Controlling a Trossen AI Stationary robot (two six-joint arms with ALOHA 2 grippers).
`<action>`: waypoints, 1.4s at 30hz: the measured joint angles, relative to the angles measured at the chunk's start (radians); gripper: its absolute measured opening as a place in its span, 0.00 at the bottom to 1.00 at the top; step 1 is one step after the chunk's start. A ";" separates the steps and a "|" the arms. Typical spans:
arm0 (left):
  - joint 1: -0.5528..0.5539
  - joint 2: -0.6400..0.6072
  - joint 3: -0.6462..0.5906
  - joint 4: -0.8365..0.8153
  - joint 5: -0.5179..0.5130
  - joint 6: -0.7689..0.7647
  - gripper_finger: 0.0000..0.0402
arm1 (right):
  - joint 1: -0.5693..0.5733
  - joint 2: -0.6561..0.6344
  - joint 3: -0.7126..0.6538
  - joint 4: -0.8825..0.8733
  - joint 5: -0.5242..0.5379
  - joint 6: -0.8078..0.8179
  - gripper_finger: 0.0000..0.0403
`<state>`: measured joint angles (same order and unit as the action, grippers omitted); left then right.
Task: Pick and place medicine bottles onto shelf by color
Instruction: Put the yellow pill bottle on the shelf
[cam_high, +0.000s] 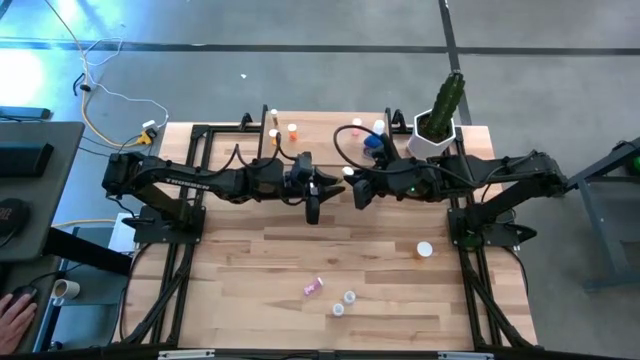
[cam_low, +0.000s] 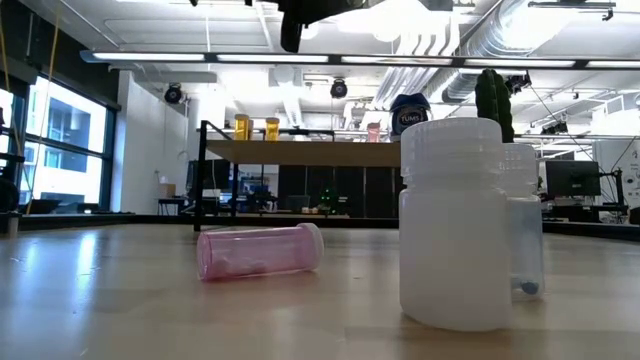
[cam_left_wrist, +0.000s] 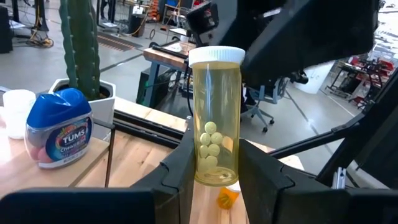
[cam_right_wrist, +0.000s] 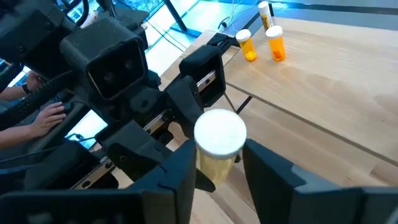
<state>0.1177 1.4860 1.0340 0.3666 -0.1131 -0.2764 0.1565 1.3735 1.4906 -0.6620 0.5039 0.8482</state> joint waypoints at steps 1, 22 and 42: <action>0.000 0.000 0.000 -0.003 0.000 0.000 0.23 | -0.003 0.000 0.000 0.003 0.004 0.000 0.33; 0.004 0.000 0.000 -0.012 -0.004 0.000 0.23 | -0.052 0.044 0.000 0.040 -0.060 -0.004 0.34; 0.032 0.000 0.000 -0.047 0.001 0.025 0.23 | -0.053 0.044 0.000 0.032 -0.041 0.007 0.26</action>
<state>0.1500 1.4864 1.0341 0.3195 -0.1123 -0.2509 0.1036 1.4174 1.4906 -0.6296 0.4625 0.8552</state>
